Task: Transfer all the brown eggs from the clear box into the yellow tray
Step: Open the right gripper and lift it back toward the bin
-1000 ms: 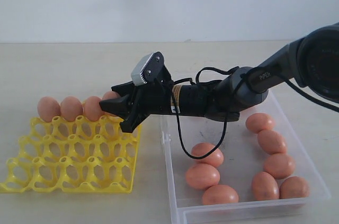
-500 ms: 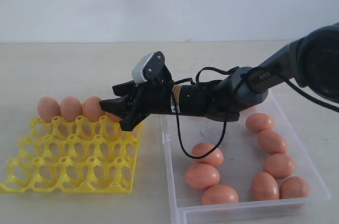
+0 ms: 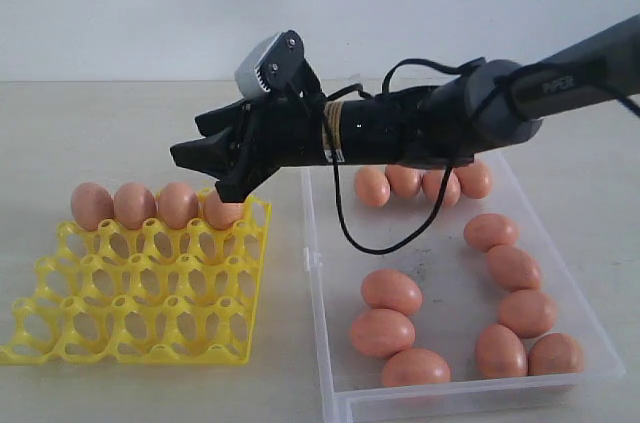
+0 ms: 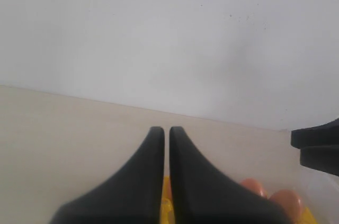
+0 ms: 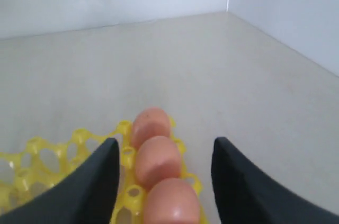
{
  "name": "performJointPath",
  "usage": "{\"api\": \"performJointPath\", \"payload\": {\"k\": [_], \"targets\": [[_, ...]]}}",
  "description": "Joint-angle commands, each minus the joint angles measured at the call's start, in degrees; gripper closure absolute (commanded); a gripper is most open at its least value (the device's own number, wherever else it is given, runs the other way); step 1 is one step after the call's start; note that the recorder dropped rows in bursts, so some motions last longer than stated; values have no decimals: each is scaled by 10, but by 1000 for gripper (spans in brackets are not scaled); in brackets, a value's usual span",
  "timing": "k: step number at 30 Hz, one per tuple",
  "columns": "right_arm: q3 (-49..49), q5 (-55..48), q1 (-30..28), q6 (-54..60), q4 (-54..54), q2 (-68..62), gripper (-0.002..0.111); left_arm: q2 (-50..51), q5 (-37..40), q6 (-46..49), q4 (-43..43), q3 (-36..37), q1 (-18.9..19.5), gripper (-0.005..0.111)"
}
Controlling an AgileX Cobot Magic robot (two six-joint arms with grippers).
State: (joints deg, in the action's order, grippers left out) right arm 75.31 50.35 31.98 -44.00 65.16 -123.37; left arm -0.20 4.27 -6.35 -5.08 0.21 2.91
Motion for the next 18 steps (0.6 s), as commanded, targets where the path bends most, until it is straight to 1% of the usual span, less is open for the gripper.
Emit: {"api": "performJointPath", "payload": {"k": [1, 2, 3, 5, 11, 13, 16, 18], "targets": [[1, -77, -2, -158, 221, 56, 93, 2, -4, -1, 0, -2, -3, 103], [1, -83, -2, -196, 284, 66, 107, 2, -4, -1, 0, -2, -3, 103], [1, -88, -2, -244, 341, 76, 108, 2, -4, -1, 0, -2, -3, 103], [-8, -105, -5, -316, 348, 92, 108, 2, -4, -1, 0, -2, -3, 103], [-40, -129, -37, -400, 348, 145, 108, 2, -4, -1, 0, -2, -3, 103], [-58, -153, -51, -419, 348, 166, 108, 2, -4, -1, 0, -2, -3, 103], [-100, -227, -63, -421, 348, 198, 108, 2, -4, -1, 0, -2, -3, 103], [-137, -317, -63, -394, 348, 220, 108, 2, -4, -1, 0, -2, -3, 103]]}}
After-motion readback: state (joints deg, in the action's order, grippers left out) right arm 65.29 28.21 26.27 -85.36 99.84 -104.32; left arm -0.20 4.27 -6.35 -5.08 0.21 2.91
